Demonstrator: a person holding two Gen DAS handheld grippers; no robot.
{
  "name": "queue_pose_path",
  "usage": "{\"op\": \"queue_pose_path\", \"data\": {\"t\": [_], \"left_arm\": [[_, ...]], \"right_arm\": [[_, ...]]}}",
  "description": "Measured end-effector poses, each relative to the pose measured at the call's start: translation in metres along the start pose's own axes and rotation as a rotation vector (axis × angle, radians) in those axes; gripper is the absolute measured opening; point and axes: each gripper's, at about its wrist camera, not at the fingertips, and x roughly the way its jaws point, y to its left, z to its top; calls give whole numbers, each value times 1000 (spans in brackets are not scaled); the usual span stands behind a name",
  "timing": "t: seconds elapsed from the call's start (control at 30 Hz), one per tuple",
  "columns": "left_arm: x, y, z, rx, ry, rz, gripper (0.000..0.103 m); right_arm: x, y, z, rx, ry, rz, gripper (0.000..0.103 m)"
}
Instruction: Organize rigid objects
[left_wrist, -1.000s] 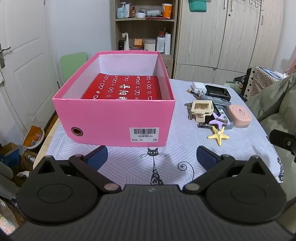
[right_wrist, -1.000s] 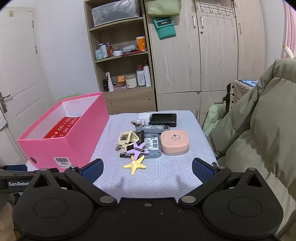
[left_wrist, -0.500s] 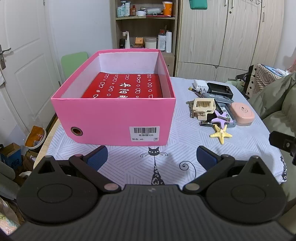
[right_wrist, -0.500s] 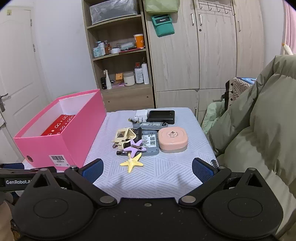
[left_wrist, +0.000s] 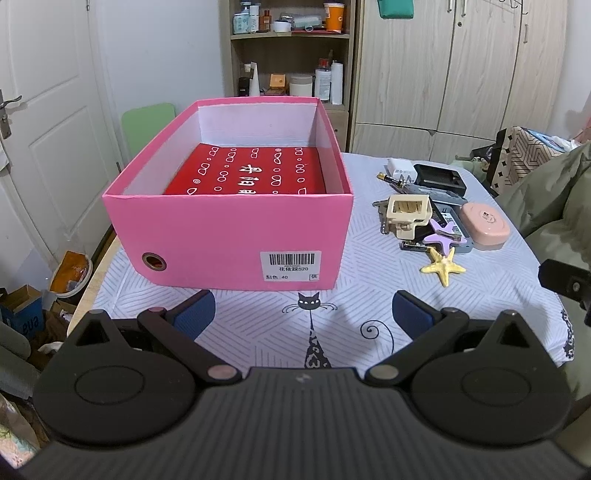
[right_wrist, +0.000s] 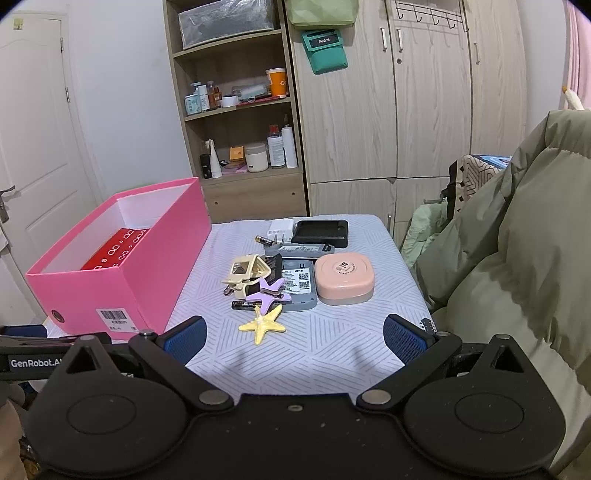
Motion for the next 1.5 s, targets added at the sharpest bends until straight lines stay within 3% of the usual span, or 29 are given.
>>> {"op": "queue_pose_path", "data": {"t": [1.5], "left_arm": [[-4, 0, 4, 3, -28, -9, 103]], "right_arm": [[3, 0, -1, -9, -3, -6, 103]]}}
